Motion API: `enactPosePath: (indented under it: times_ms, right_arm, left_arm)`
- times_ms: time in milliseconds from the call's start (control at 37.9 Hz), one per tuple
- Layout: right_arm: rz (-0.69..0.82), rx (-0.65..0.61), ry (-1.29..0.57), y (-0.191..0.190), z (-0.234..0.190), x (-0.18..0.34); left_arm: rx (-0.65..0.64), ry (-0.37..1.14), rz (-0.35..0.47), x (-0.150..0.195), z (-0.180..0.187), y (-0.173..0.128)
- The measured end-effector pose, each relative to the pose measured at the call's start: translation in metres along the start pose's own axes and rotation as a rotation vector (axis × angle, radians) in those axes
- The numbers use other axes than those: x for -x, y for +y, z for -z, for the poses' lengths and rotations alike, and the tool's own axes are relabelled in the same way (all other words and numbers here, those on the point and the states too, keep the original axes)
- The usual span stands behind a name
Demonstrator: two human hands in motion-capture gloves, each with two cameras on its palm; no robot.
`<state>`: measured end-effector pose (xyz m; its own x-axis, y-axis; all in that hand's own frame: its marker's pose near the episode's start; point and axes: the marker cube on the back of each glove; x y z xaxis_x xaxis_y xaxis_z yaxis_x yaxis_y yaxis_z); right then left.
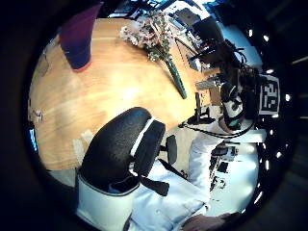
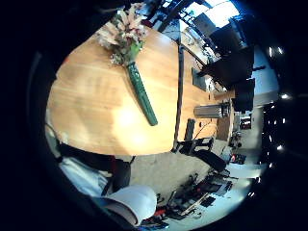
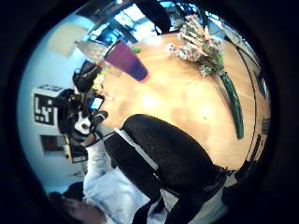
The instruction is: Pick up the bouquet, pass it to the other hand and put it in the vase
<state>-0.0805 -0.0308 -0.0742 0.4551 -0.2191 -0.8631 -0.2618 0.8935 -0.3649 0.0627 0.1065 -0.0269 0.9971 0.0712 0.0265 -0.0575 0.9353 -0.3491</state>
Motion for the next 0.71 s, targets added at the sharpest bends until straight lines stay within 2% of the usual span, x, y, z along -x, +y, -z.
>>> enactPosePath:
  times_ms: [53, 448, 527, 712]
  right_arm:
    - [-0.004, 0.029, 0.060, 0.002, 0.008, 0.001]
    - [0.003, 0.065, 0.088, 0.025, 0.032, 0.016]
    - [-0.036, 0.117, 0.111, 0.029, 0.036, 0.012]
    - [-0.192, 0.230, 0.091, 0.016, 0.046, -0.031]
  left_arm:
    - [0.027, 0.002, -0.005, -0.004, -0.001, 0.007]
    - [0.035, 0.021, -0.056, -0.015, 0.006, 0.003]
    - [0.015, 0.020, -0.079, -0.018, 0.002, -0.008]
    - [0.032, 0.029, -0.129, -0.037, 0.006, -0.006]
